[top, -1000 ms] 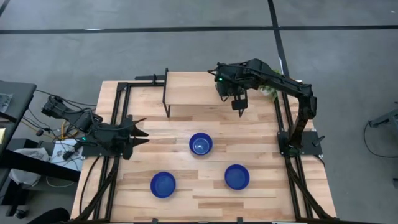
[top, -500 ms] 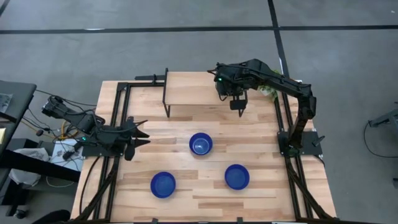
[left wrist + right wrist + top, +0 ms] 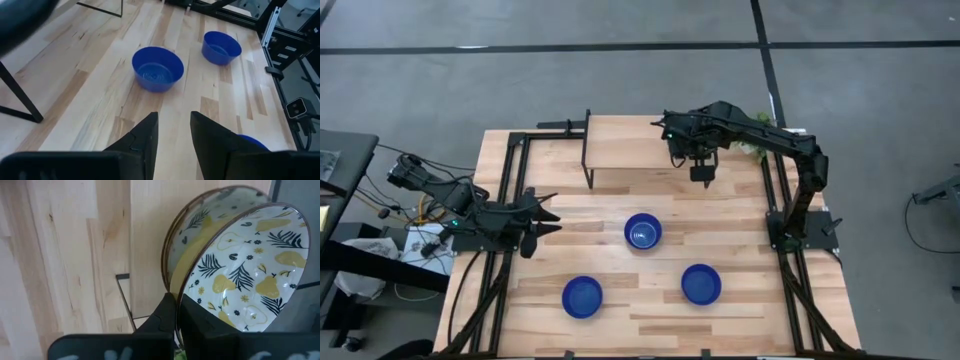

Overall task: Pick & Place Mini bowls
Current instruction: Stack the yellow patterned bowl on top of the stacked yellow patterned bowl on the shelf

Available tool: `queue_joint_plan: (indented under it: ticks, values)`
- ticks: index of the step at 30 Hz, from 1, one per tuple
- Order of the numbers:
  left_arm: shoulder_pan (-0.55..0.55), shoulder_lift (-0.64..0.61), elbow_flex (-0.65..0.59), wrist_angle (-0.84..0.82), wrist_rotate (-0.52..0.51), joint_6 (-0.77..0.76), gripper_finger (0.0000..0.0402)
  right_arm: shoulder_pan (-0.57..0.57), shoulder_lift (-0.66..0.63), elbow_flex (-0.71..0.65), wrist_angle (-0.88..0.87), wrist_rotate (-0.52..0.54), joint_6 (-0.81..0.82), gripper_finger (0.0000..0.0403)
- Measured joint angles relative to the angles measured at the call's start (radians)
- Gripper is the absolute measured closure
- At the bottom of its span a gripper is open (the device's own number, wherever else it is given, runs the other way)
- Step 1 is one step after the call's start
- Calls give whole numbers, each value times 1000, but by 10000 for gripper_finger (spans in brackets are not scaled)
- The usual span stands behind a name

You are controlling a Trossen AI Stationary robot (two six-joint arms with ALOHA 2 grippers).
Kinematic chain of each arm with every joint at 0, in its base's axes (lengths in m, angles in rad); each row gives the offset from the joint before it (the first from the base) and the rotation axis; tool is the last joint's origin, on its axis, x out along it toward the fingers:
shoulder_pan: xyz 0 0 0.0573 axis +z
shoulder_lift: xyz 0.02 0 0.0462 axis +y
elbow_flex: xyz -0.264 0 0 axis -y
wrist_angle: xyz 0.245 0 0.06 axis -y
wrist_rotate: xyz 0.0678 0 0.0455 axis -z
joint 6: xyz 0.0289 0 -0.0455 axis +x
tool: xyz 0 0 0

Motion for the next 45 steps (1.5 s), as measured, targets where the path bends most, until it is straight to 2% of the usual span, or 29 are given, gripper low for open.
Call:
queue_joint_plan:
  ticks: [31,36,45]
  values:
    - [0,0,1,0,0,3,289,-28,0,-1,81,-9,-8,395]
    - [0,0,1,0,0,3,289,-31,1,-1,95,-65,-8,395]
    - [0,2,1,0,1,1,289,-34,56,0,61,-46,-14,394]
